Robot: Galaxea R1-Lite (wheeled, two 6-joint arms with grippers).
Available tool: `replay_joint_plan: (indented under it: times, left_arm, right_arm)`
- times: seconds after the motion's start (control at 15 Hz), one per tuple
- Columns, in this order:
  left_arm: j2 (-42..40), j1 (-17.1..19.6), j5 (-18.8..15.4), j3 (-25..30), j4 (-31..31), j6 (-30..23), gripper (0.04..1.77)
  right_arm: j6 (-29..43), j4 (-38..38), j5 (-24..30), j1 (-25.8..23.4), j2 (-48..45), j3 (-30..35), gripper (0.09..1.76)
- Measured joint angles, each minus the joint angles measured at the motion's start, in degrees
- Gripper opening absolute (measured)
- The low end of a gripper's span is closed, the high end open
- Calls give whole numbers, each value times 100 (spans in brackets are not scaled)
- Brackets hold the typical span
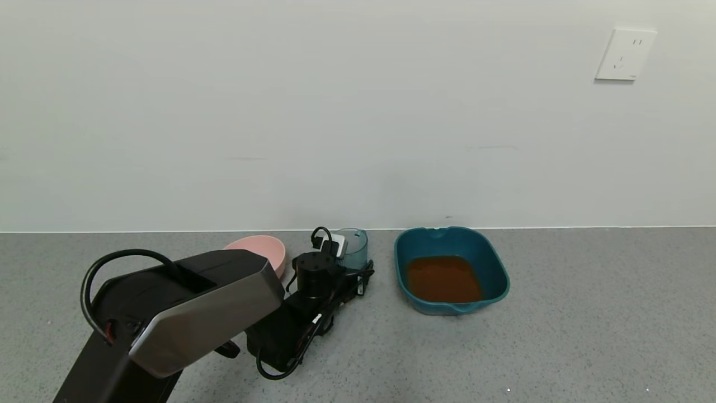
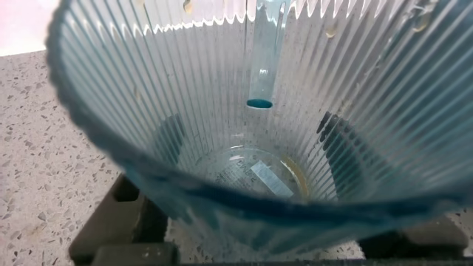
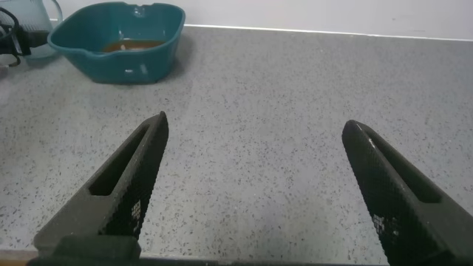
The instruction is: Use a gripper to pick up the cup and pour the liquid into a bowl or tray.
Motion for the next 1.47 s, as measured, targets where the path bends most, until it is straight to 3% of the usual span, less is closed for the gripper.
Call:
replay_joint_plan:
  times: [0.4,0.87,1.2,1.47]
  left_arm:
    - [-11,0,17,28,-102,0,156]
    - [-262,10,-35,212,-24,9,165]
    - [-951,33,-68,571,361,50,168]
    - [-1891,44,-63,703,1145,63,169]
  right_arm:
    - [0,0,0,2,0,0,171]
    - [0,0,0,0,0,0,171]
    - [2,0,-2,0,0,0,171]
    - [2,0,0,2,0,0,171]
